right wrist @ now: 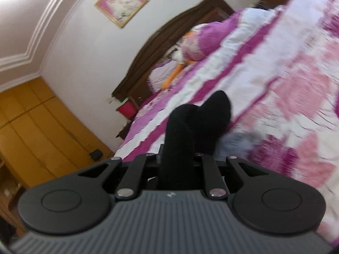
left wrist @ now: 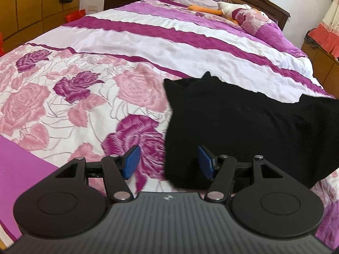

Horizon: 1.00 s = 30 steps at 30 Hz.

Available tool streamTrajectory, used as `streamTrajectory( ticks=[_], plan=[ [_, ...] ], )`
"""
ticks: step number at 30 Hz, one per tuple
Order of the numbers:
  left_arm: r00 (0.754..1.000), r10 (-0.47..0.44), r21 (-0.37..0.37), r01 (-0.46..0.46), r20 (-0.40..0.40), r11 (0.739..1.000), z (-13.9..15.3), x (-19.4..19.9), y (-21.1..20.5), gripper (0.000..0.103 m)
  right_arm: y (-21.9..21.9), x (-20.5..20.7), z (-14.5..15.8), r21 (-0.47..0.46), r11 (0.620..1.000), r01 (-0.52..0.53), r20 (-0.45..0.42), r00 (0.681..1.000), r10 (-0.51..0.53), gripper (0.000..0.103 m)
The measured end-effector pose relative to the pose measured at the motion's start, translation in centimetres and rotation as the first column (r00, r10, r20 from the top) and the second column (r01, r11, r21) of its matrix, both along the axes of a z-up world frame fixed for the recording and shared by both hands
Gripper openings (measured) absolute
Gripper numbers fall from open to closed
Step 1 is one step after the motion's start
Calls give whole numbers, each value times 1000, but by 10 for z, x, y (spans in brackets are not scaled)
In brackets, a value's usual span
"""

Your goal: Fold small clothes

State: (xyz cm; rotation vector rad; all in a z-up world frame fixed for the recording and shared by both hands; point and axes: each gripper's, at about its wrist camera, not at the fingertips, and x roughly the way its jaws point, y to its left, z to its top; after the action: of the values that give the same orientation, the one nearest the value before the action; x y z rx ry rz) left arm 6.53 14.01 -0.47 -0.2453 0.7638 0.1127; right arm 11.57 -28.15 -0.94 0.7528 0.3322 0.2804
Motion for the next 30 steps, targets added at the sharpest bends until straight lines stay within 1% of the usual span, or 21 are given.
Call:
streamTrajectory(
  ticks=[3, 6, 11, 13, 14, 17, 19, 20, 22, 24, 26, 28, 30],
  plan=[
    [1000, 15, -19, -15, 18, 1000, 1, -2, 10, 66, 26, 4, 19, -67, 997, -44, 39, 998, 46, 16],
    [999, 38, -57, -37, 28, 998, 0, -5, 19, 66, 60, 10, 34, -162, 983, -86, 64, 993, 98, 16],
    [997, 66, -102, -63, 27, 993, -6, -11, 32, 66, 117, 18, 43, -267, 947, -181, 73, 976, 207, 16],
    [996, 78, -132, -72, 35, 989, -7, -12, 37, 66, 139, 23, 39, -309, 924, -224, 57, 966, 254, 16],
    [996, 74, -145, -68, 40, 987, -7, -13, 39, 66, 151, 26, 33, -333, 910, -248, 35, 961, 274, 16],
    [997, 66, -143, -59, 46, 988, -8, -14, 41, 66, 182, 36, 8, -391, 863, -321, -60, 944, 324, 16],
    [997, 67, -144, -60, 49, 988, -10, -16, 45, 66, 195, 40, -10, -413, 836, -362, -123, 931, 342, 16],
    [996, 69, -149, -61, 48, 987, -11, -17, 47, 66, 199, 41, -17, -418, 831, -368, -138, 929, 343, 16],
    [996, 70, -157, -62, 47, 986, -13, -19, 53, 66, 203, 41, -24, -410, 833, -371, -149, 929, 340, 15],
    [996, 72, -153, -64, 51, 986, -13, -20, 58, 66, 203, 41, -19, -406, 838, -364, -140, 931, 337, 16],
    [995, 77, -147, -68, 56, 987, -13, -22, 64, 66, 205, 37, -8, -413, 840, -353, -107, 934, 340, 16],
    [994, 88, -150, -77, 64, 986, -13, -24, 70, 66, 212, 27, 9, -472, 812, -343, -54, 931, 362, 16],
    [993, 100, -156, -89, 66, 984, -13, -24, 76, 66, 224, 20, 16, -518, 773, -366, -33, 912, 410, 16]
  ],
)
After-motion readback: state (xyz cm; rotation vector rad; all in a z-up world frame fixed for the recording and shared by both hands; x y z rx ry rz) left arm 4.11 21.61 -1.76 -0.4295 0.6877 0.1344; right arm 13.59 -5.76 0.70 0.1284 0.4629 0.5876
